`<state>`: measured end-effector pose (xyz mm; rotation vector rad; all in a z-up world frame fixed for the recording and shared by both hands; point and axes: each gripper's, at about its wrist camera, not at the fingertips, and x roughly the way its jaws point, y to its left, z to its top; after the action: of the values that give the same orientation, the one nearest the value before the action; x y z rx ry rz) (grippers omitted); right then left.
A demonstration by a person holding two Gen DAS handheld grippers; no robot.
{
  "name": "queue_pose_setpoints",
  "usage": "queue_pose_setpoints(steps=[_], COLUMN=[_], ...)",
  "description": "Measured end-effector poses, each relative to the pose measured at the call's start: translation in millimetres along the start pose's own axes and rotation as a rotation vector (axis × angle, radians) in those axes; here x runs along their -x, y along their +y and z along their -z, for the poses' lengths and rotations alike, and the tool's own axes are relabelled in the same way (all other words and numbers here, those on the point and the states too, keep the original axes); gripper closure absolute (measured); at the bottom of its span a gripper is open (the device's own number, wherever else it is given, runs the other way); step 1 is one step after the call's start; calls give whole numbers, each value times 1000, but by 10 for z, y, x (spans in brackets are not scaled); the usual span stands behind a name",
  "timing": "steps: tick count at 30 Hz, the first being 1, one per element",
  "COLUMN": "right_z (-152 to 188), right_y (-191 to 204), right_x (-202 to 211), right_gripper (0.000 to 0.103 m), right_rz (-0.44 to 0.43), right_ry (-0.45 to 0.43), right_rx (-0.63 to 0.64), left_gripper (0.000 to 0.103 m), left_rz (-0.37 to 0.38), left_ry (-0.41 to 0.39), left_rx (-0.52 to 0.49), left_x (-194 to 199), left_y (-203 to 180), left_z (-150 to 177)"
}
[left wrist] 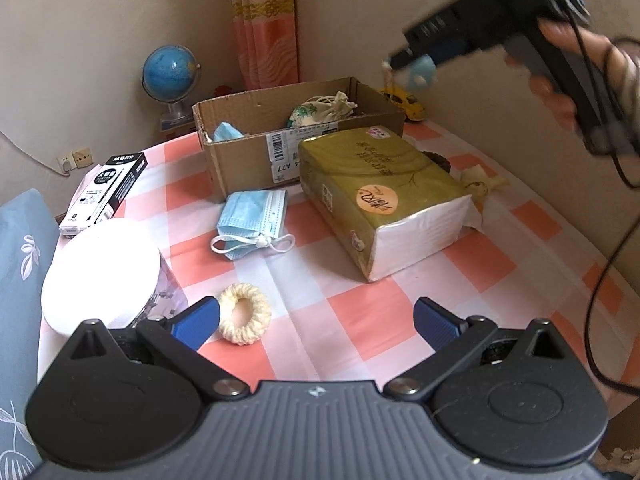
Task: Organize soft objects
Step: 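Lower the light blue toy into the box and open the right gripper, then lower the left gripper onto the cream scrunchie and close it while the right gripper approaches the cream cloth bone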
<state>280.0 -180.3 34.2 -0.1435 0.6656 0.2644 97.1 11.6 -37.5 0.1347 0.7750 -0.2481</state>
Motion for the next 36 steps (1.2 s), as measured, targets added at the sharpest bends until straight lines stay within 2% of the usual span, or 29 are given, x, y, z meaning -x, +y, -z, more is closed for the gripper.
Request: queue_pose_setpoints(steps=[3,4,7,8,10,14,24,29,36], right_z=[-137,-163,-160,-125,-45,144,759,1069,1308], right_y=[55,72,54,35,-2,-64,-250,-264,-269], right_x=[-101,-135,-162,-126,-63,75,413,373,159], right_gripper=[52,49,14,9,5,1,0,0,0], right_rz=[-8,-5,10,3,-12,11,54,108,173], right_ry=[-14,-12,-14,-28,-30,-20,7,56,124], right_rx=[12,16,-15,-25,-40,-50,-163,-178,-164], left_gripper=[0,0,0,0,0,0,0,0,1], left_rz=[-5,-6,-13,-14,-12,-4,4,-1,-7], left_ry=[2,3,4,4,5,10,13,26,37], left_rx=[4,6,11,12,14,17,-1,7,8], left_x=[5,8,15,18,17,7,11,-18,-64], left_y=[9,15,35,40,48,35,-44,-23,-33], left_z=[13,16,17,18,20,25,29,31,24])
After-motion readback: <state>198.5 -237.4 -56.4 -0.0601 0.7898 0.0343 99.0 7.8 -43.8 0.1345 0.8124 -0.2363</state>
